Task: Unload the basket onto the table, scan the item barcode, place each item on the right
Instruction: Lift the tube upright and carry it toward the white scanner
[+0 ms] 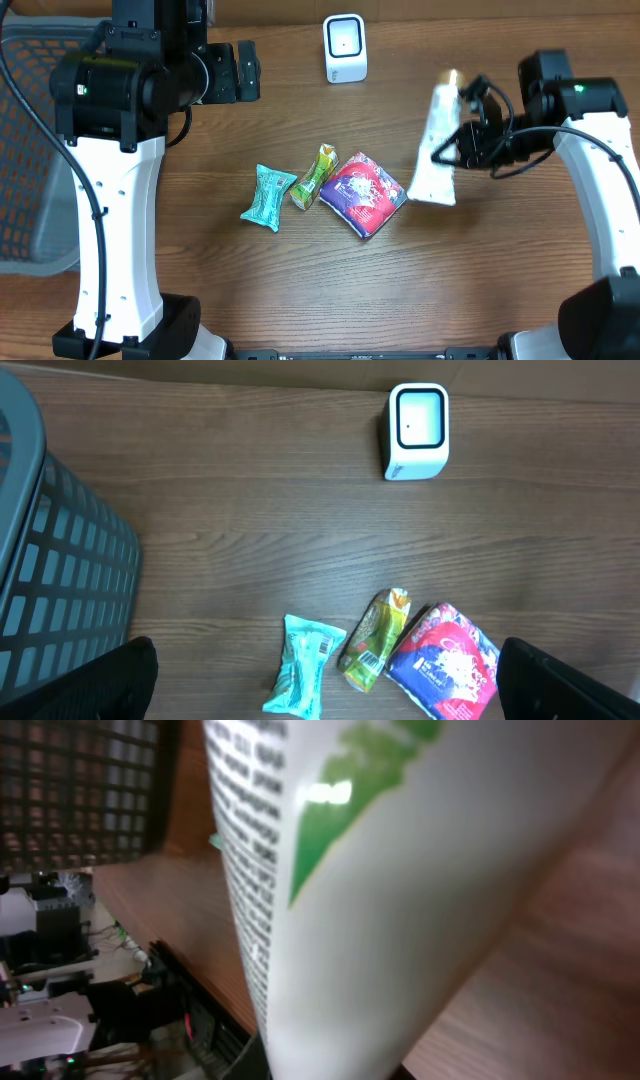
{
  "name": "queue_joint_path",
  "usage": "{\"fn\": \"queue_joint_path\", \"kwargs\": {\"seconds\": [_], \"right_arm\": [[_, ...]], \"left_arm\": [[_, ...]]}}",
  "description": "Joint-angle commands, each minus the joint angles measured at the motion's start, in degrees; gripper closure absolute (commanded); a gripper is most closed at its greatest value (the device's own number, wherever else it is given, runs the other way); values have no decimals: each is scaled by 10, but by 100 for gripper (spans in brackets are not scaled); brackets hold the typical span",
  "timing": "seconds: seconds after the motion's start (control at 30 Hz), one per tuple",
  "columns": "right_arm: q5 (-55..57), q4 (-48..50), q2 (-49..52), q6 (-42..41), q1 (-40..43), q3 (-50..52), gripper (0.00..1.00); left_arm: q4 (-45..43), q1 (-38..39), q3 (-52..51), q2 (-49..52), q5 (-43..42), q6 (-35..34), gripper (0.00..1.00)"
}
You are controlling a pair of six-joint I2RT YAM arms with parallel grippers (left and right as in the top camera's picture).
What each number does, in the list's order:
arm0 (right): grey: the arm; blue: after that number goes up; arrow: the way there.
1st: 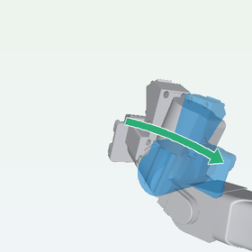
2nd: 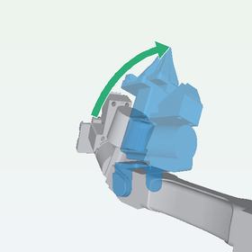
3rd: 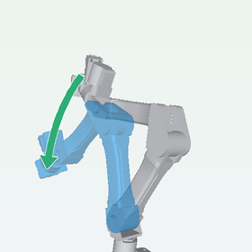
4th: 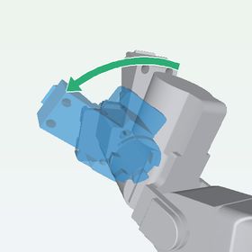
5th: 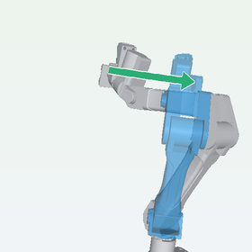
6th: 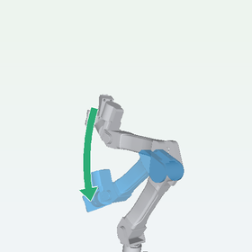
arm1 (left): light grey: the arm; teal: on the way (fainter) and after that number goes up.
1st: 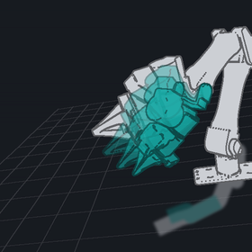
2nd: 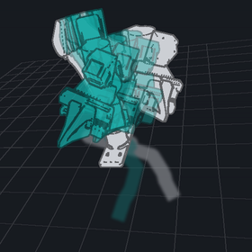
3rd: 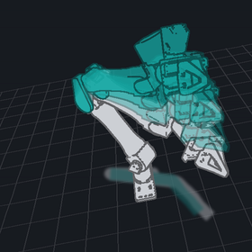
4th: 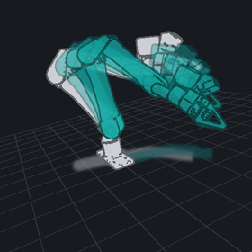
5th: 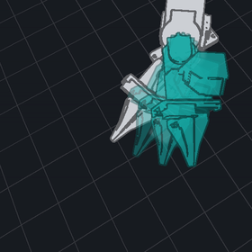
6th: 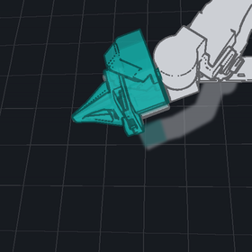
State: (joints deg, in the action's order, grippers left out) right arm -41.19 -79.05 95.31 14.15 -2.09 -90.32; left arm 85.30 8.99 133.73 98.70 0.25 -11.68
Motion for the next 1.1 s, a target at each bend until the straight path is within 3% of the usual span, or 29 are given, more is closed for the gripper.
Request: {"fn": "queue_joint_path", "kwargs": {"seconds": [0.0,0.23,0.43,0.57,0.9,1.07], "right_arm": [[-46,7,-21,-26,-45,-81,96],[75,0,-20,-169,-139,-264,96],[116,1,-9,-202,-145,-381,97],[197,8,13,-196,-159,-391,97],[569,53,153,-182,-226,-390,96],[634,129,227,-149,-227,-390,96]], "left_arm": [[-1,0,-3,4,-2,-3,0],[-1,0,-3,4,-2,-3,0],[-1,0,-3,4,-2,-3,0],[-1,0,-3,4,-2,-3,0],[-1,0,-3,4,-2,-3,0],[-1,0,-3,4,-2,-3,0]]}}
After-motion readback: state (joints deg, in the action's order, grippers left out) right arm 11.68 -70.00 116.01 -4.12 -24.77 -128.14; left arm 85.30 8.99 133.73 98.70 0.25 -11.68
